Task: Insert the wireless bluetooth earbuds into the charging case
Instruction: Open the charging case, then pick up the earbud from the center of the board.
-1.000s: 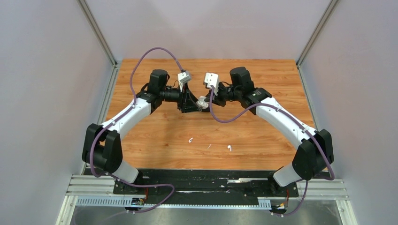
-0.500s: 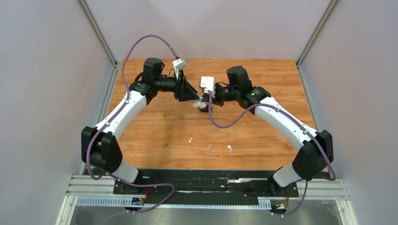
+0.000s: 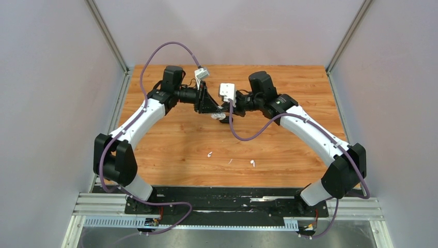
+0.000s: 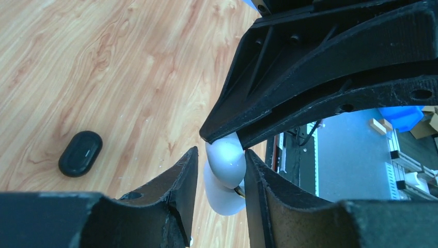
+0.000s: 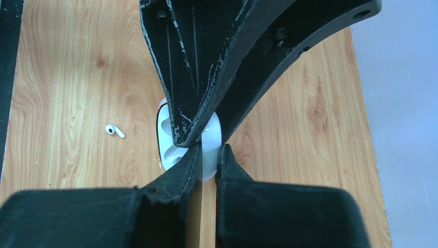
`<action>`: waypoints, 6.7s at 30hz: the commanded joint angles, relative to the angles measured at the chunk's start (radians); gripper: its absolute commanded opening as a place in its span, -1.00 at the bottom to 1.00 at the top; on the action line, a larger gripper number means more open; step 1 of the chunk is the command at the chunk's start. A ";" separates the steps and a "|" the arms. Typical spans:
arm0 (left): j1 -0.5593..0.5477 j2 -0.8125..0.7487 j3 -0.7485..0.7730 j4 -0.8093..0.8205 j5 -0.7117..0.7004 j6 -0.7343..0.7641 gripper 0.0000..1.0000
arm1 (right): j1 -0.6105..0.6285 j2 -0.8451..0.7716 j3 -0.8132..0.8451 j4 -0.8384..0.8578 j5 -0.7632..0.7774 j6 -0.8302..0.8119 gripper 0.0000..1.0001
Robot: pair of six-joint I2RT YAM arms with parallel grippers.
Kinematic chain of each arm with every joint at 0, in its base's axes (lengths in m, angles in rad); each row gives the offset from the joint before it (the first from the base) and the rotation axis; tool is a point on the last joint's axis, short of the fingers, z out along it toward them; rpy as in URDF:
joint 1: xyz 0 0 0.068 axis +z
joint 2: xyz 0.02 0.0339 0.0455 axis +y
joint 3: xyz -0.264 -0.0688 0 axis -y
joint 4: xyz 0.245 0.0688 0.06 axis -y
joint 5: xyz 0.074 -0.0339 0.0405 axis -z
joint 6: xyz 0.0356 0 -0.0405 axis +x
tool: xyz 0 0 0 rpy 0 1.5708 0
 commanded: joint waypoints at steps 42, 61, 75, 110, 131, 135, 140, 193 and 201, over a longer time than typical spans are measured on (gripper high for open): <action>-0.013 -0.038 0.077 -0.130 0.092 0.275 -0.31 | 0.020 0.021 0.059 -0.009 -0.060 0.052 -1.00; -0.013 -0.063 0.085 -0.168 0.048 0.331 -0.09 | 0.019 0.043 0.070 -0.020 -0.059 0.043 -1.00; -0.013 -0.023 0.154 -0.349 0.014 0.490 -0.33 | 0.020 0.048 0.091 -0.024 -0.073 0.050 -1.00; -0.013 -0.232 -0.004 -0.071 -0.222 0.424 -1.00 | -0.032 -0.122 0.136 -0.050 0.169 0.148 0.01; -0.147 -0.573 -0.353 0.341 -0.574 0.519 -1.00 | -0.198 -0.223 -0.484 -0.291 0.040 -0.043 -0.24; -0.147 -0.567 -0.340 0.302 -0.587 0.493 -1.00 | -0.198 -0.170 -0.511 -0.297 0.032 -0.126 -0.29; -0.146 -0.562 -0.325 0.248 -0.595 0.496 -1.00 | -0.196 -0.116 -0.504 -0.292 -0.011 -0.240 -0.37; -0.146 -0.589 -0.371 0.243 -0.657 0.493 -1.00 | -0.056 0.079 -0.507 -0.291 0.091 -0.307 -0.59; -0.146 -0.586 -0.374 0.244 -0.660 0.496 -1.00 | -0.051 0.094 -0.514 -0.272 0.098 -0.302 -0.59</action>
